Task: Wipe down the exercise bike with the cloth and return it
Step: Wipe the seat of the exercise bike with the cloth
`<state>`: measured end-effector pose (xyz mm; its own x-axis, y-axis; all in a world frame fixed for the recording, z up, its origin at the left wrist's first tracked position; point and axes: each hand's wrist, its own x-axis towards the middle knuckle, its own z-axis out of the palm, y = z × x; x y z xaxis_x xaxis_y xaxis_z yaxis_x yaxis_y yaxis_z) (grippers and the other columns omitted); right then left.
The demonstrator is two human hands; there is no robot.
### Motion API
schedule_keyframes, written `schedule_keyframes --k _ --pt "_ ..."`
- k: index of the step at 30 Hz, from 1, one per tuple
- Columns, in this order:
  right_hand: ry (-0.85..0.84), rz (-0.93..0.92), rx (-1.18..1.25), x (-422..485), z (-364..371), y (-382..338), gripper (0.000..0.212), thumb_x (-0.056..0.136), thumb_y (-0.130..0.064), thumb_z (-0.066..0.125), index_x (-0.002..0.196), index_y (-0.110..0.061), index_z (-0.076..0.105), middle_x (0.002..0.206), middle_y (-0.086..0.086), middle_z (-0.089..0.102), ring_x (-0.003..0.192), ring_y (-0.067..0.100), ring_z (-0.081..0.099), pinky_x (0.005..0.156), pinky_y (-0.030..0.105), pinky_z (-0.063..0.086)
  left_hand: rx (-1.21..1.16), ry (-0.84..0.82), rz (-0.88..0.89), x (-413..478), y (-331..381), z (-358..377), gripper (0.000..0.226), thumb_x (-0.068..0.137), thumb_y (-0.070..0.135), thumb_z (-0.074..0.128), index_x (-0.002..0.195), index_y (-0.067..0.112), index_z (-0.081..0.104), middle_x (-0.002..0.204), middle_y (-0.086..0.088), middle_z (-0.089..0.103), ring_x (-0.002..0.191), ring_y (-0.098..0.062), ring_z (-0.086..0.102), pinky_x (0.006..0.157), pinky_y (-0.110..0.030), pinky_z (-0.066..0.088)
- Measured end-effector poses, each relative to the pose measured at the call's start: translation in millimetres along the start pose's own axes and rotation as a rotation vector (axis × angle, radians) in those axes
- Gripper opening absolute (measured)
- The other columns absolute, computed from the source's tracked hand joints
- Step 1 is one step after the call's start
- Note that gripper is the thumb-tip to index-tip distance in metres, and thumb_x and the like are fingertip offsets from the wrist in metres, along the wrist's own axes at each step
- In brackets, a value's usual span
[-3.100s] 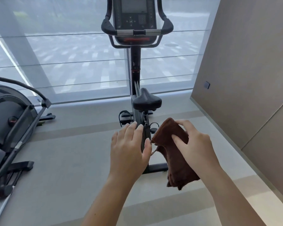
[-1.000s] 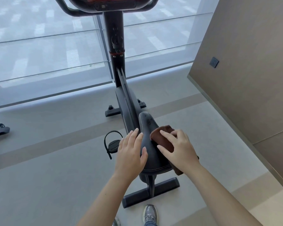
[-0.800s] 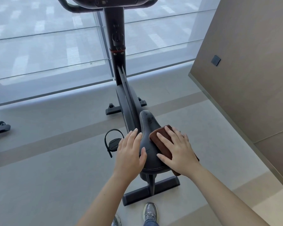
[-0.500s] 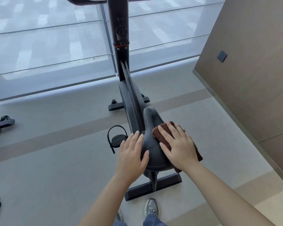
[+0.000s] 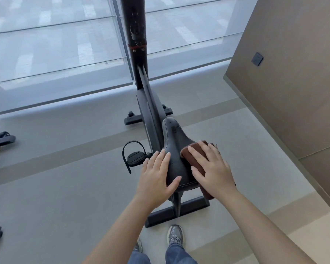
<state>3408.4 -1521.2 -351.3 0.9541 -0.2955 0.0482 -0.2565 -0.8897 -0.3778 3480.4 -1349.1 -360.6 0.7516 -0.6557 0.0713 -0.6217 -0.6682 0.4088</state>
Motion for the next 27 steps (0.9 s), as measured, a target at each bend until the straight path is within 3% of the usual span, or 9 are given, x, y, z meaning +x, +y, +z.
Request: schedule_keyframes --k 5,12,18,21,23,27 --pt "0.000 0.052 0.068 9 2 7 0.049 0.088 -0.035 0.054 0.135 -0.037 0.040 0.148 -0.003 0.033 0.136 0.025 0.026 0.097 0.049 0.037 0.032 -0.019 0.024 3 5 2 0.067 0.079 0.046 0.054 0.133 0.007 0.044 0.141 -0.014 0.042 0.131 -0.032 0.035 0.105 -0.052 0.031" --pt "-0.274 0.152 0.364 72 -10 33 0.047 0.090 -0.036 0.052 0.135 -0.039 0.040 0.140 -0.005 0.046 0.127 0.018 0.041 0.106 0.033 0.032 0.077 -0.005 0.047 16 17 0 0.068 0.081 0.046 0.055 0.135 0.007 0.042 0.143 -0.014 0.038 0.132 -0.033 0.032 0.106 -0.049 0.026" --pt "0.035 0.125 0.477 14 3 42 0.046 0.088 -0.030 0.056 0.131 -0.041 0.044 0.139 -0.012 0.040 0.124 0.010 0.033 0.101 0.022 0.023 0.079 -0.045 0.061 24 27 4 0.068 0.084 0.046 0.055 0.139 0.010 0.035 0.148 -0.010 0.030 0.137 -0.028 0.023 0.110 -0.048 0.021" --pt "0.059 0.124 0.494 14 6 43 0.044 0.087 -0.029 0.058 0.129 -0.040 0.047 0.138 -0.012 0.041 0.120 0.005 0.032 0.101 0.022 0.023 0.076 -0.049 0.052 26 29 5 0.069 0.084 0.045 0.056 0.139 0.010 0.035 0.149 -0.010 0.029 0.137 -0.028 0.023 0.111 -0.047 0.020" --pt "-0.023 0.126 0.531 31 2 46 0.042 0.087 -0.029 0.058 0.127 -0.039 0.050 0.136 -0.011 0.045 0.121 0.008 0.037 0.104 0.025 0.027 0.086 -0.043 0.055 28 28 3 0.068 0.083 0.044 0.058 0.138 0.009 0.037 0.147 -0.011 0.032 0.136 -0.030 0.026 0.109 -0.047 0.022" --pt "-0.397 0.156 0.806 73 -15 54 0.031 0.089 -0.026 0.057 0.114 -0.044 0.059 0.121 -0.016 0.061 0.109 -0.004 0.055 0.101 0.023 0.041 0.094 -0.019 0.045 31 25 0 0.066 0.081 0.042 0.059 0.134 0.006 0.042 0.144 -0.014 0.038 0.132 -0.033 0.033 0.106 -0.047 0.025"
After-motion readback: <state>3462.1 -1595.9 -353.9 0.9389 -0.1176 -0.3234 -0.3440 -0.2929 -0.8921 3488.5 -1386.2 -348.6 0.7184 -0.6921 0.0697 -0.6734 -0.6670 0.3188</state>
